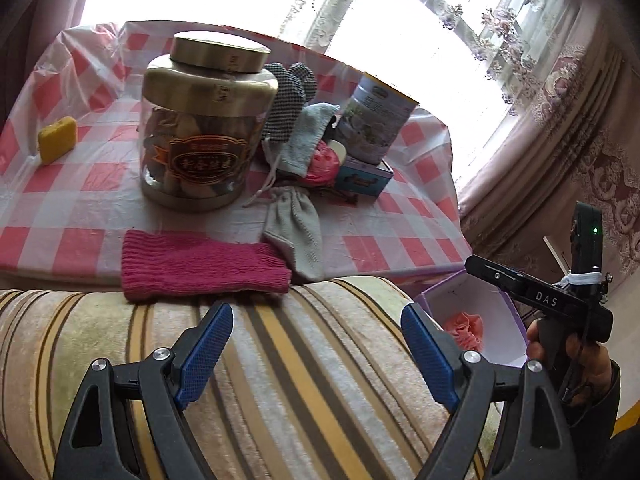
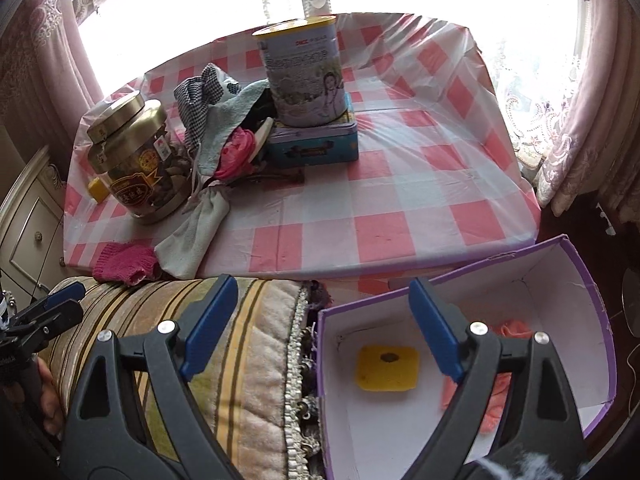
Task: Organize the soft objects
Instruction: 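Move both tools back over the table toward the pink glove, then grasp the pink knit glove with the left tool while the right tool grasps the grey pouch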
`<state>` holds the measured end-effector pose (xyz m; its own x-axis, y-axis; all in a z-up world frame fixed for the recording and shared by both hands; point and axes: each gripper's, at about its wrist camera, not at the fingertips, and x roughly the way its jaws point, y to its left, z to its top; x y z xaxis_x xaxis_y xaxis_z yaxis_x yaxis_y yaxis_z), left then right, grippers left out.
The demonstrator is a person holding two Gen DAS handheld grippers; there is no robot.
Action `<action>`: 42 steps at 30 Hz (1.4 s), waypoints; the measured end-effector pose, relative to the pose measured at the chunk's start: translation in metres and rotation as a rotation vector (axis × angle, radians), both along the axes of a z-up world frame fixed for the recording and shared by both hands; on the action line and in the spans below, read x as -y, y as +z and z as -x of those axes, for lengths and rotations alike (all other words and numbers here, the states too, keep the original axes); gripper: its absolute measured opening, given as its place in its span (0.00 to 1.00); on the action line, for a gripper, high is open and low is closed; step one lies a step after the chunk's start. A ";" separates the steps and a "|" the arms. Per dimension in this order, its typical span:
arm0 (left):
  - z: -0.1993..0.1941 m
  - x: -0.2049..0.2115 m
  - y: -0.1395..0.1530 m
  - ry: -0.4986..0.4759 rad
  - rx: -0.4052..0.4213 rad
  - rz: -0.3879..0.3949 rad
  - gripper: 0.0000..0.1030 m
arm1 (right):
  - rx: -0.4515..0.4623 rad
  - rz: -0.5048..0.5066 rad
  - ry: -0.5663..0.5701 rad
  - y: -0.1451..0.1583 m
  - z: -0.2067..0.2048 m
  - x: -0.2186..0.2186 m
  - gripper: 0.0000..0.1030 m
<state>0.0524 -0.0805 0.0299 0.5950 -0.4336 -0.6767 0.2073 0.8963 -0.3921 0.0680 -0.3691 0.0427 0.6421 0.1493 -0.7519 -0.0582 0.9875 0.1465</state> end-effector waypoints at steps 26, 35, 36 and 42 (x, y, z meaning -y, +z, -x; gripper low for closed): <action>-0.064 -0.073 -0.038 0.211 -0.210 -0.038 0.85 | -0.130 -0.066 0.177 -0.030 -0.064 -0.099 0.89; -0.095 -0.058 -0.065 0.154 -0.308 -0.116 0.50 | -0.190 -0.056 0.180 -0.046 -0.092 -0.121 0.89; -0.096 -0.056 -0.067 0.144 -0.312 -0.124 0.49 | -0.195 -0.051 0.179 -0.047 -0.096 -0.124 0.89; -0.089 -0.053 -0.057 0.123 -0.268 -0.123 0.26 | -0.215 -0.021 0.158 -0.056 -0.114 -0.137 0.89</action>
